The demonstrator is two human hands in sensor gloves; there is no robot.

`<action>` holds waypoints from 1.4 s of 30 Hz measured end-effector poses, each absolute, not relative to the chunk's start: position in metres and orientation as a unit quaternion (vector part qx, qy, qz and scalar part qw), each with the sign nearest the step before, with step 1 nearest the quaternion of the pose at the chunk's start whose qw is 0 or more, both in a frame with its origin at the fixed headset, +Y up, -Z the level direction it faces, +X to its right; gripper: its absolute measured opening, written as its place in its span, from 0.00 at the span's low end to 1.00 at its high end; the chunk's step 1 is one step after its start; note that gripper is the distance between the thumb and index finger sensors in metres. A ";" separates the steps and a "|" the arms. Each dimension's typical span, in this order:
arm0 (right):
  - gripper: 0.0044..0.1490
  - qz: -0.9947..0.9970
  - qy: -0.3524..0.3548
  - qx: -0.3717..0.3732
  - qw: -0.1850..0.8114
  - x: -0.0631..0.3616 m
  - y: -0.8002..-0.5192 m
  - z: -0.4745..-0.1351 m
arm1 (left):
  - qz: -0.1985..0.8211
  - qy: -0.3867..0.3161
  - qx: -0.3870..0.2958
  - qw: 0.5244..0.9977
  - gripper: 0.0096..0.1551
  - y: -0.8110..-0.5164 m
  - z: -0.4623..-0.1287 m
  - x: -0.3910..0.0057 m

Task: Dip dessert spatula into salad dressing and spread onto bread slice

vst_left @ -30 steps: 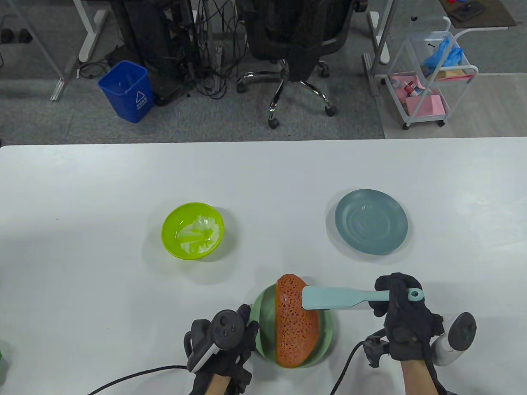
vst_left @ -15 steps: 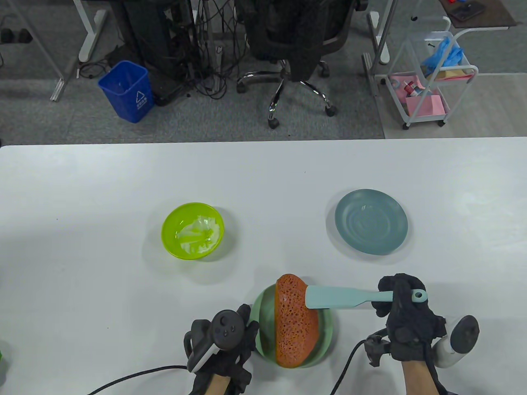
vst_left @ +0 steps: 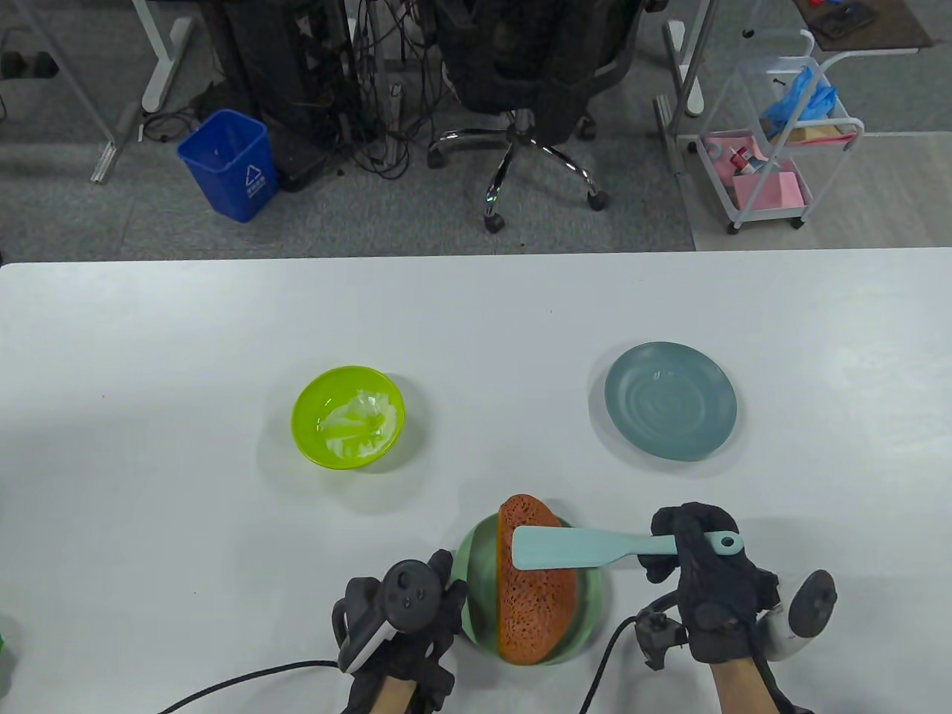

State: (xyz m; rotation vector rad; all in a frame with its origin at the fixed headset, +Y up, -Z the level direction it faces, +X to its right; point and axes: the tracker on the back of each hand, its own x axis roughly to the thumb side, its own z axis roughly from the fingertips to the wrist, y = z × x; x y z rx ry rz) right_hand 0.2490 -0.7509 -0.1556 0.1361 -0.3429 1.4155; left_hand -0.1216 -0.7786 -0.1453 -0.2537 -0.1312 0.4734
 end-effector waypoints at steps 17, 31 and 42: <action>0.22 0.705 -0.155 0.059 0.689 0.243 -0.739 -0.149 | 0.234 -0.065 -0.126 0.962 0.32 -0.779 -0.145 -0.122; 0.21 0.694 -0.202 0.043 0.689 0.266 -0.730 -0.144 | 0.234 -0.065 -0.126 0.962 0.32 -0.779 -0.145 -0.122; 0.21 0.685 -0.218 0.024 0.695 0.279 -0.731 -0.143 | 0.234 -0.065 -0.126 0.962 0.32 -0.779 -0.145 -0.122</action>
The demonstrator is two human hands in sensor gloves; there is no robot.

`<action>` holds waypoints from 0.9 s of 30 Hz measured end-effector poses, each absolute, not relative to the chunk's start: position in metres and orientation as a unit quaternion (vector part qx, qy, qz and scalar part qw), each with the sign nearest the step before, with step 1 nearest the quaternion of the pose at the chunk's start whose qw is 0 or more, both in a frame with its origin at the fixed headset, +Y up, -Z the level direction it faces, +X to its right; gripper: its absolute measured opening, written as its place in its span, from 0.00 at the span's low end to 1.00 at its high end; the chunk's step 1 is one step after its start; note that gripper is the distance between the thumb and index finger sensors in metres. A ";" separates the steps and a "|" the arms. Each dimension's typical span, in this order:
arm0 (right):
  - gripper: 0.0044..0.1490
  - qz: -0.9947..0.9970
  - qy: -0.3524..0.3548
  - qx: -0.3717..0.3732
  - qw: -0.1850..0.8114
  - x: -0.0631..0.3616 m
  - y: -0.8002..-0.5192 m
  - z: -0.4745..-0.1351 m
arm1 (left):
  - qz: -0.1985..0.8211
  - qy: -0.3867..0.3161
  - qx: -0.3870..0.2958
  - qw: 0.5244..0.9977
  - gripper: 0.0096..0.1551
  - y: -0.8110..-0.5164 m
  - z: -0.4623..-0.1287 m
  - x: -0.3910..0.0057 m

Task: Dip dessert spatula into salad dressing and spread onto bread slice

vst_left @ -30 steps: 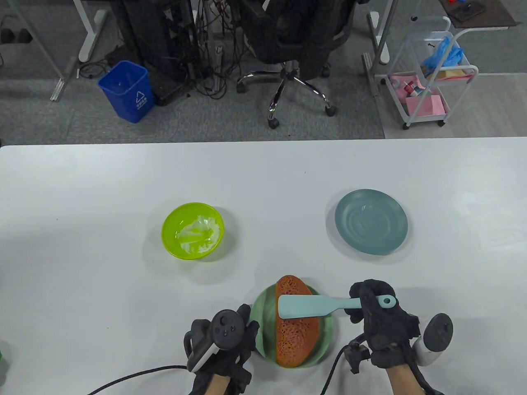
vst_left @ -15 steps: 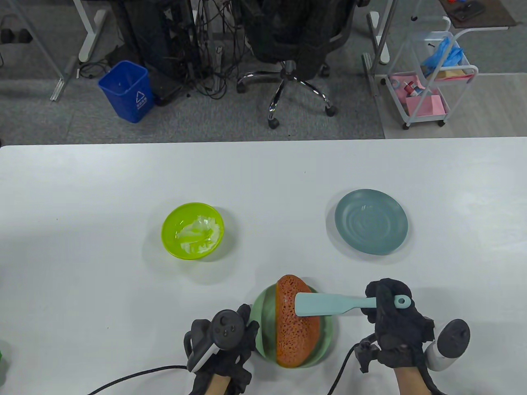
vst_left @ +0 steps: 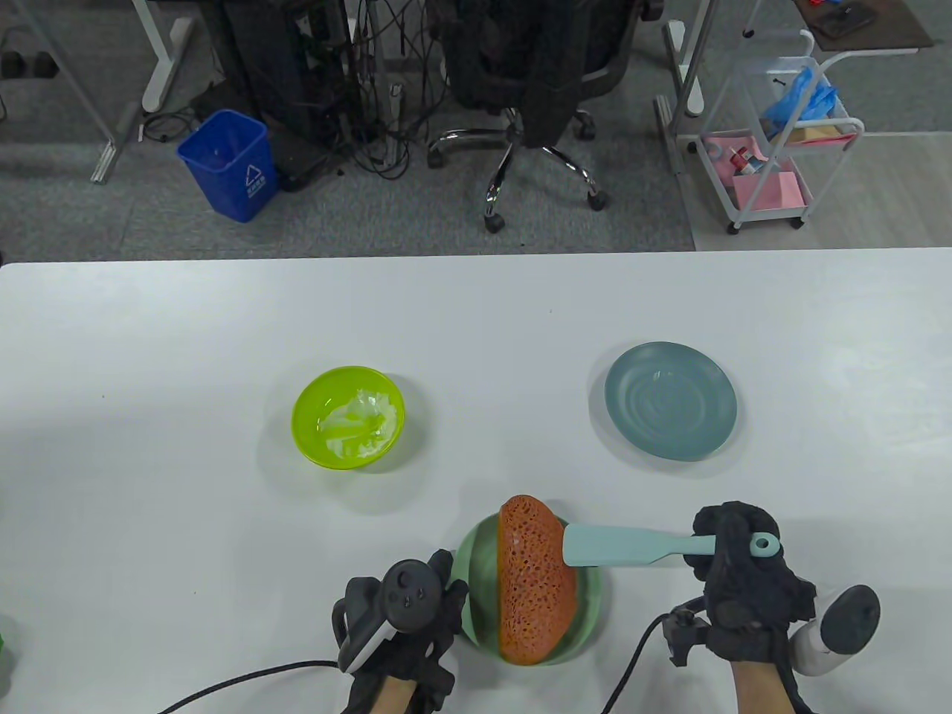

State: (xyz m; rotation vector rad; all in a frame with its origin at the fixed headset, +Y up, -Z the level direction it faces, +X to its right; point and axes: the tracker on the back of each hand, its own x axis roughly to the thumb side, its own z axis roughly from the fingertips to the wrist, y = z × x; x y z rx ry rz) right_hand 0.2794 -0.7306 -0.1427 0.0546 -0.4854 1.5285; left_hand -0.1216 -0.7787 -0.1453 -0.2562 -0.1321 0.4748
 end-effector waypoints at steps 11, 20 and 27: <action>0.22 0.668 -0.209 0.064 0.711 0.267 -0.737 -0.147 | 0.234 -0.065 -0.126 0.962 0.32 -0.779 -0.145 -0.122; 0.24 0.655 -0.162 0.067 0.735 0.246 -0.747 -0.150 | 0.234 -0.065 -0.126 0.962 0.32 -0.779 -0.145 -0.122; 0.23 0.675 -0.147 0.068 0.720 0.237 -0.750 -0.150 | 0.234 -0.065 -0.126 0.962 0.32 -0.779 -0.145 -0.122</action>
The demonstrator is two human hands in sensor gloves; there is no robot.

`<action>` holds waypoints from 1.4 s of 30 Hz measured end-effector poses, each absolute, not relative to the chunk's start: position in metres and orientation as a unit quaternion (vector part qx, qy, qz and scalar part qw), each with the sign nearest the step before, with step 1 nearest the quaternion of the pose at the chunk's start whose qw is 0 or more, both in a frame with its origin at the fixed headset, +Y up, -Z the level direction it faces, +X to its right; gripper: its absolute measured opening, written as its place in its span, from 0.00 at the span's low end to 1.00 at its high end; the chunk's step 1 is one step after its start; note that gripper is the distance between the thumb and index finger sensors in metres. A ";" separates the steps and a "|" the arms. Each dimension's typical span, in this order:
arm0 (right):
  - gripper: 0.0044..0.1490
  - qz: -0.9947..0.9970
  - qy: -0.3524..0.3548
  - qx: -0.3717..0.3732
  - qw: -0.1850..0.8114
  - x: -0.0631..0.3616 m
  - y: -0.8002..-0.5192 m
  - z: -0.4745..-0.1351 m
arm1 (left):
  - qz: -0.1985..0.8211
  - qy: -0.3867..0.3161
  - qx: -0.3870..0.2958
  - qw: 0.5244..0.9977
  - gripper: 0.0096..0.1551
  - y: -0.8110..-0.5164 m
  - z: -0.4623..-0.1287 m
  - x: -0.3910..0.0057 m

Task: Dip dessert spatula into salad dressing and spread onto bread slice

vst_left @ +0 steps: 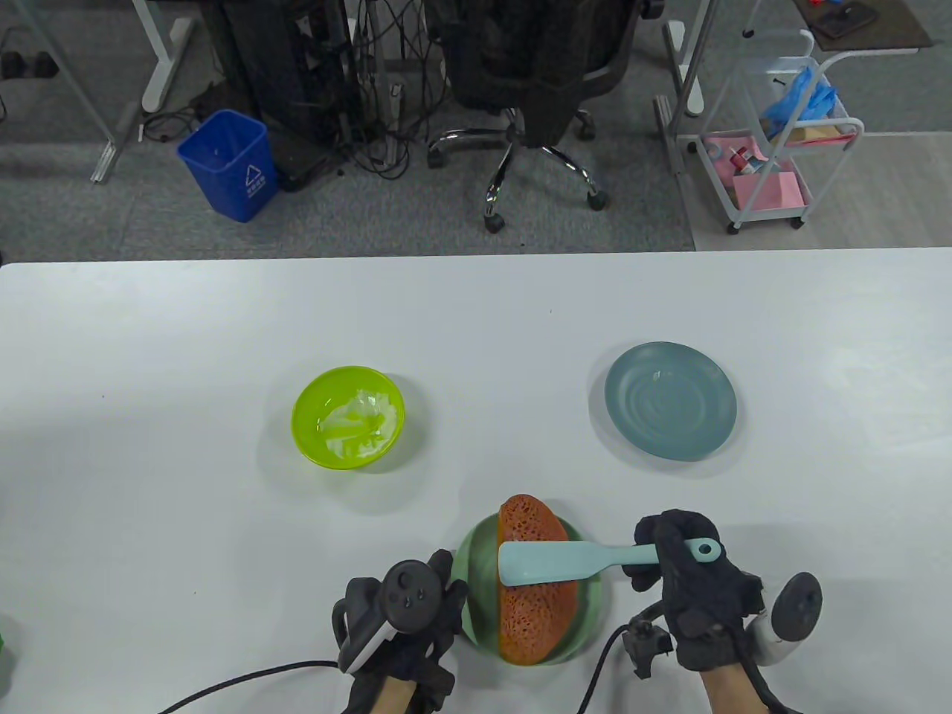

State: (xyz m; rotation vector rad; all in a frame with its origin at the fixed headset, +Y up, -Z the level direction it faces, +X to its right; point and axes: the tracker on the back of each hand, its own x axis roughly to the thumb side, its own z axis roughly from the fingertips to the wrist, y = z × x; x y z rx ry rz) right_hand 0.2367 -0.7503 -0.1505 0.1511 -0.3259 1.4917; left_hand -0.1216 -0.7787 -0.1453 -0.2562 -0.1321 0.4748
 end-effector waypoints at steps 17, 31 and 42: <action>0.21 0.676 -0.179 0.039 0.713 0.264 -0.741 -0.148 | 0.237 -0.064 -0.128 0.961 0.32 -0.779 -0.145 -0.122; 0.21 0.675 -0.198 0.019 0.710 0.280 -0.738 -0.146 | 0.237 -0.064 -0.128 0.961 0.32 -0.779 -0.145 -0.122; 0.21 0.644 -0.228 0.027 0.729 0.271 -0.739 -0.144 | 0.236 -0.064 -0.128 0.961 0.32 -0.779 -0.146 -0.122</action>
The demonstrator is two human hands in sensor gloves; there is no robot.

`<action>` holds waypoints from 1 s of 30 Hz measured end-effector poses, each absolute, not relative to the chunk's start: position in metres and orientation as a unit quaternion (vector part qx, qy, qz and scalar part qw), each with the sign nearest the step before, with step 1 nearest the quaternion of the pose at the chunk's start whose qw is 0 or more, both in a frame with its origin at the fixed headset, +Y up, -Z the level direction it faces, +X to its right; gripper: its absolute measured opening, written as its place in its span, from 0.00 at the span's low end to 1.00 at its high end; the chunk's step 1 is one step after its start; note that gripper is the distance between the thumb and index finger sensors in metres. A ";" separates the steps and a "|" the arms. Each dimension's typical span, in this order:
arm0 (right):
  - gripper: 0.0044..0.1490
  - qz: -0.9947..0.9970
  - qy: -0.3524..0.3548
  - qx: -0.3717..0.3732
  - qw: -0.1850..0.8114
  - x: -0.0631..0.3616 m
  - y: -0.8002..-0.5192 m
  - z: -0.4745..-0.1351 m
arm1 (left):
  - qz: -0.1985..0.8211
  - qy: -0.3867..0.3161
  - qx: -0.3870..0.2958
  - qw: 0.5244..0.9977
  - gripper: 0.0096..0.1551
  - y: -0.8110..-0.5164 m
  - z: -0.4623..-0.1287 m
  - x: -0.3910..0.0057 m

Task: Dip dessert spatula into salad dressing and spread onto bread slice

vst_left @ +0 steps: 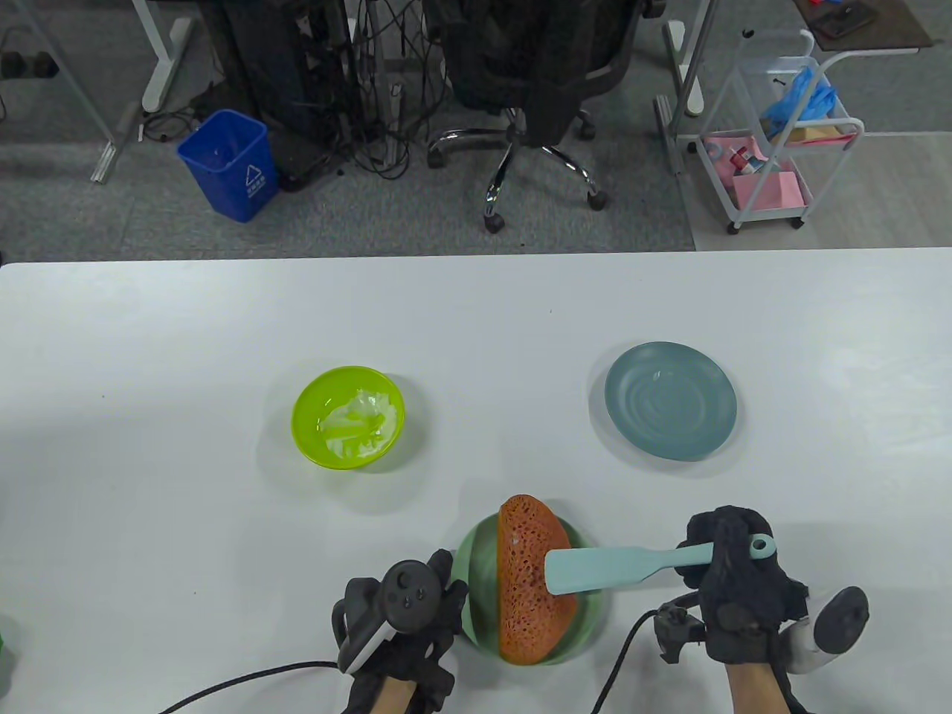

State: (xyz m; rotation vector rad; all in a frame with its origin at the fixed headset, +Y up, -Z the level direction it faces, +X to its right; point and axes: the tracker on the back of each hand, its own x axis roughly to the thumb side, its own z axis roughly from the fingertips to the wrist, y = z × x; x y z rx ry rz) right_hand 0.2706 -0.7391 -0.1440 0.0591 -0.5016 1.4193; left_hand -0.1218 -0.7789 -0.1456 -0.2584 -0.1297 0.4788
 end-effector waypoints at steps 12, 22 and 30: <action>0.22 0.628 -0.188 0.040 0.754 0.247 -0.748 -0.145 | 0.236 -0.064 -0.128 0.961 0.32 -0.779 -0.146 -0.122; 0.21 0.670 -0.165 0.052 0.722 0.232 -0.753 -0.148 | 0.236 -0.064 -0.128 0.961 0.32 -0.779 -0.146 -0.122; 0.21 0.683 -0.179 0.060 0.706 0.238 -0.741 -0.144 | 0.236 -0.064 -0.128 0.961 0.32 -0.779 -0.146 -0.122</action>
